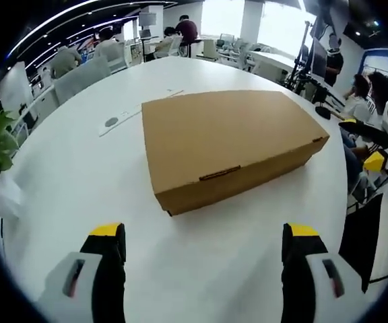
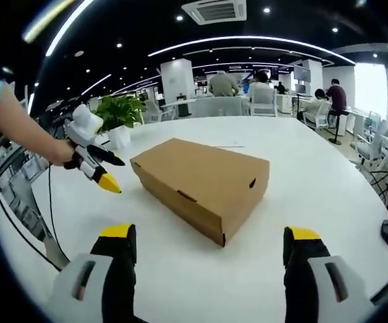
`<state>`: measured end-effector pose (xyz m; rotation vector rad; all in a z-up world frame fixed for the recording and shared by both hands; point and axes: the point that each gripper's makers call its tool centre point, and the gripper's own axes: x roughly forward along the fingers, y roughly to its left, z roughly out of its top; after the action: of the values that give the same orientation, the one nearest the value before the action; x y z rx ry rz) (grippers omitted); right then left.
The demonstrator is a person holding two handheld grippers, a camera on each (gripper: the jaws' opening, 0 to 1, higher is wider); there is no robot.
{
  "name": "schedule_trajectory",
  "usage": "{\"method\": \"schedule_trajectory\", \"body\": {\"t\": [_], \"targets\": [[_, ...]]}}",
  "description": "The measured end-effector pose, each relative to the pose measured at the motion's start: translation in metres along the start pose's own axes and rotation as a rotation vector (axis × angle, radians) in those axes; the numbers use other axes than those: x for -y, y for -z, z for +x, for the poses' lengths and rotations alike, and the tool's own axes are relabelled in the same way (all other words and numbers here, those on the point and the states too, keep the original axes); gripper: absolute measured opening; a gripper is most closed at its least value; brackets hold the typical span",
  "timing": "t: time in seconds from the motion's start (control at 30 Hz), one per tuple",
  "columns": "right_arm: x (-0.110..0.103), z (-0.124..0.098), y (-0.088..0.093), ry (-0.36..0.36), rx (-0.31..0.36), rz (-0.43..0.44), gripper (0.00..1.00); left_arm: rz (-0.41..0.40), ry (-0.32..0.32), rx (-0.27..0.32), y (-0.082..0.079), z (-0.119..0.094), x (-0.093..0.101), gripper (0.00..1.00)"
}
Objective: Operate the shoe box by opening the lid, removing the specified soft item, and placing it in the target area until the item is outside and the box remains undamaged.
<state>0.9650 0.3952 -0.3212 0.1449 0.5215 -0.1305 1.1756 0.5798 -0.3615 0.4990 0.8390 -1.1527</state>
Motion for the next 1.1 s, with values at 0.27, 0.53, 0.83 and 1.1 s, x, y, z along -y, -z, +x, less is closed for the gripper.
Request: {"method": "schedule_trajectory", "body": {"t": [0.27, 0.53, 0.83, 1.1], "targets": [[0.006, 0.003, 0.007, 0.025, -0.055, -0.07, 0.91, 0.033, -0.051, -0.009, -0.006, 0.0, -0.023, 0.99], [0.004, 0.004, 0.021, 0.04, -0.15, -0.2, 0.84, 0.114, -0.081, -0.004, -0.023, -0.009, -0.032, 0.99], [0.006, 0.006, 0.026, 0.053, -0.168, -0.19, 0.77, 0.269, -0.012, -0.062, -0.016, -0.013, -0.028, 0.99], [-0.003, 0.013, 0.006, 0.027, -0.073, -0.09, 0.88, 0.143, -0.04, -0.014, -0.028, -0.009, -0.035, 0.99]]}}
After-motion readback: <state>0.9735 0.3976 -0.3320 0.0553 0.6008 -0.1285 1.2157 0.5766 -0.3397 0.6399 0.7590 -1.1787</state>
